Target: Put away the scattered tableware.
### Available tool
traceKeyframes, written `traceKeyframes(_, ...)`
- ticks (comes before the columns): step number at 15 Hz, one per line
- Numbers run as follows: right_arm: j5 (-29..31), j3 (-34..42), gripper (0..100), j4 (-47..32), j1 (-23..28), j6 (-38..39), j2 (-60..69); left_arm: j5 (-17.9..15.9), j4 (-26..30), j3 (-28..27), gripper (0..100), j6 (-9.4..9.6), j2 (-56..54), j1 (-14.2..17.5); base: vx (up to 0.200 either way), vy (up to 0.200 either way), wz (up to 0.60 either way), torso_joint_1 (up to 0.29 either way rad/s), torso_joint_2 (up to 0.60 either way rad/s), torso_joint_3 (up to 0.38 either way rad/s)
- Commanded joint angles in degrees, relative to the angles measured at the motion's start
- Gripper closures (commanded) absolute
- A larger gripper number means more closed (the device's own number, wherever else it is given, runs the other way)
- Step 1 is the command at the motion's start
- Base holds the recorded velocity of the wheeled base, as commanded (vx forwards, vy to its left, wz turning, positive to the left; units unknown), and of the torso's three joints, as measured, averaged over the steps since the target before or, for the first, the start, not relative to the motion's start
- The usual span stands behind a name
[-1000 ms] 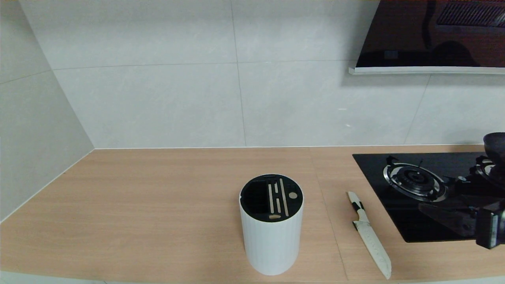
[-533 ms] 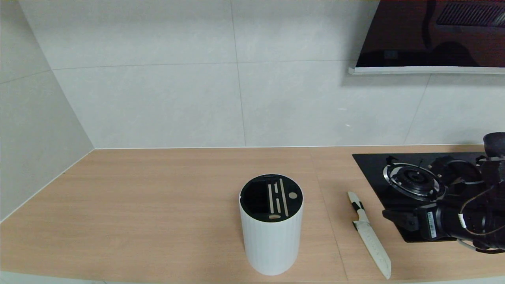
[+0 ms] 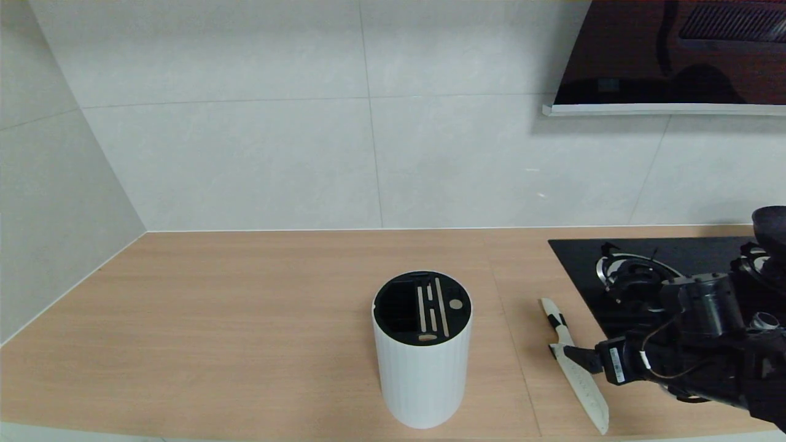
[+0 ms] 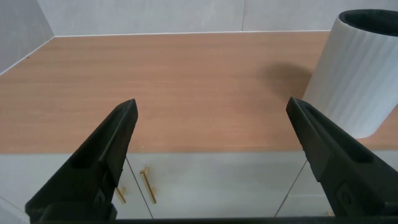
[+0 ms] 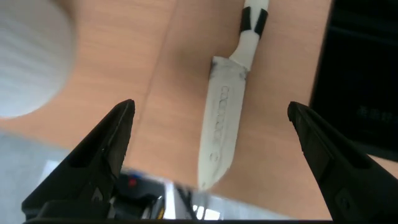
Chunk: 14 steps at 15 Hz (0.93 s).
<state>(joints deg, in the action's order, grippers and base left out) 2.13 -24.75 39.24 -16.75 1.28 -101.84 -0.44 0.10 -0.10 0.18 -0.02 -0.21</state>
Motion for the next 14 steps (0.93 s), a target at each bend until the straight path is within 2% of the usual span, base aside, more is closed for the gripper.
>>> traceKeyframes(1,1.73,1.98,0,9.1,-0.48,0.21,-11.89,0.0,-0.01,0.01,0,-0.01,0.02,0.03,0.0,0.0,0.0,0.0,0.0,0.0)
traceKeyframes(8,6.66,2.6,0,30.1,-0.48,0.39,-27.27,0.0,-0.01,0.01,0,-0.01,0.02,0.03,0.0,0.0,0.0,0.0,0.0,0.0)
traceKeyframes(11,9.47,1.81,0,35.9,-0.48,0.3,-31.31,0.0,-0.01,0.01,0,-0.01,0.02,0.03,0.0,0.0,0.0,0.0,0.0,0.0)
traceKeyframes(14,10.52,0.93,0,37.93,-0.48,0.92,-32.9,0.0,-0.01,0.01,0,-0.01,0.02,0.03,0.0,0.0,0.0,0.0,0.0,0.0)
